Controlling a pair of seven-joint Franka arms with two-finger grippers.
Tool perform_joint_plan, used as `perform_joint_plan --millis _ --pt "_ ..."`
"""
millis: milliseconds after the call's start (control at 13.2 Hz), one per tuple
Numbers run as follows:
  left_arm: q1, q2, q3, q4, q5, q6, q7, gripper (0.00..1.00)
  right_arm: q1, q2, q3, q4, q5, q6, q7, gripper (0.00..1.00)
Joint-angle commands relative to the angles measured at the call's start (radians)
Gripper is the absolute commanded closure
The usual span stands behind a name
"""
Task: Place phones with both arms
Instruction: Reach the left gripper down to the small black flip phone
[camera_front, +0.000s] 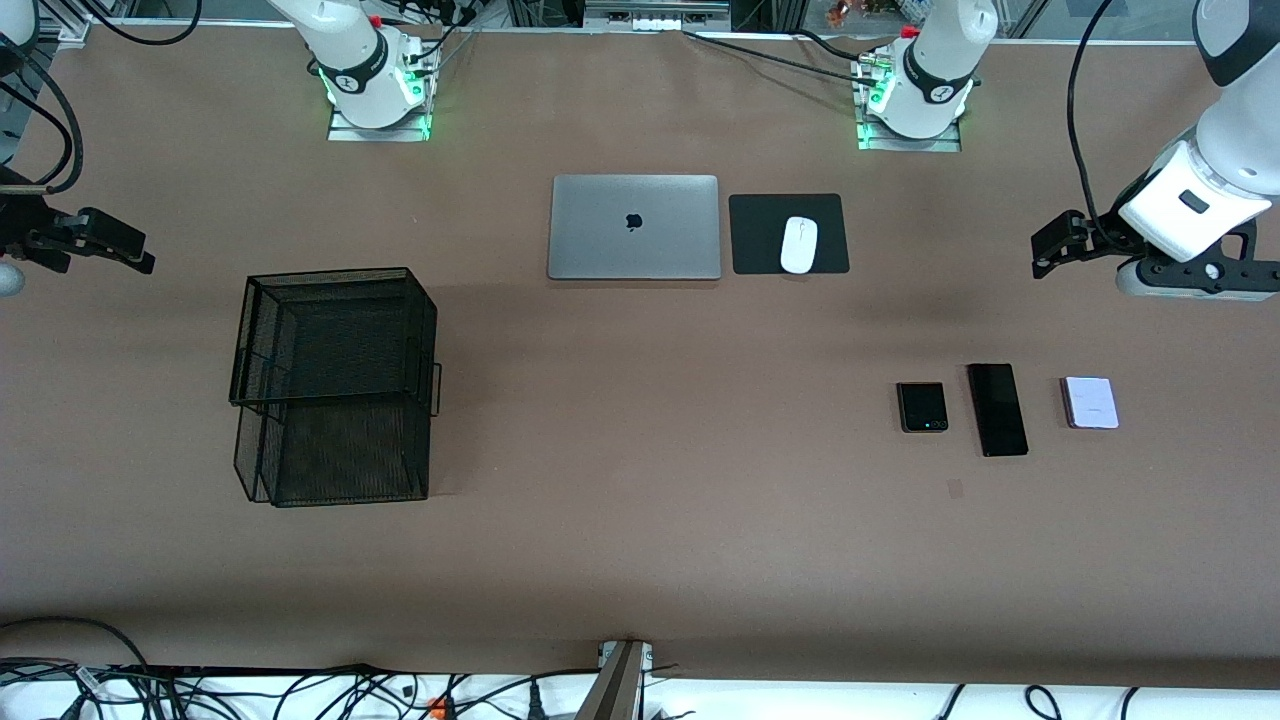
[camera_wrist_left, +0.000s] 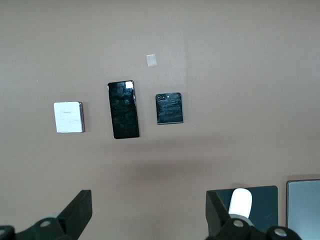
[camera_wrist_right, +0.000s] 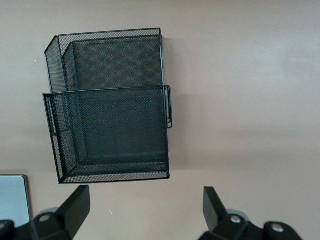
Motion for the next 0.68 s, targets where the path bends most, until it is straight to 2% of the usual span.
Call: perform_joint_plan --millis 0,76,302,604 --pt "-0.007 0.056 0.008 0.065 -0.005 -0.029 0.003 0.00 -0.003 -0.007 0.004 0.001 -0.007 -0.005 -0.011 0.00" --pt "-0.005 0.094 0.008 0.085 -0.004 -0.037 0.004 0.00 -0.003 -0.007 0.004 0.001 -0.007 -0.005 -0.011 0.00" --pt "-0.004 0.107 0.008 0.093 -0.002 -0.063 0.016 0.00 -0.003 -0.007 0.004 0.000 -0.006 -0.005 -0.011 0.00" --pt "0.022 0.122 0.009 0.057 -0.001 -0.072 0.019 0.00 -0.003 -0.007 0.004 0.001 -0.006 -0.005 -0.011 0.00"
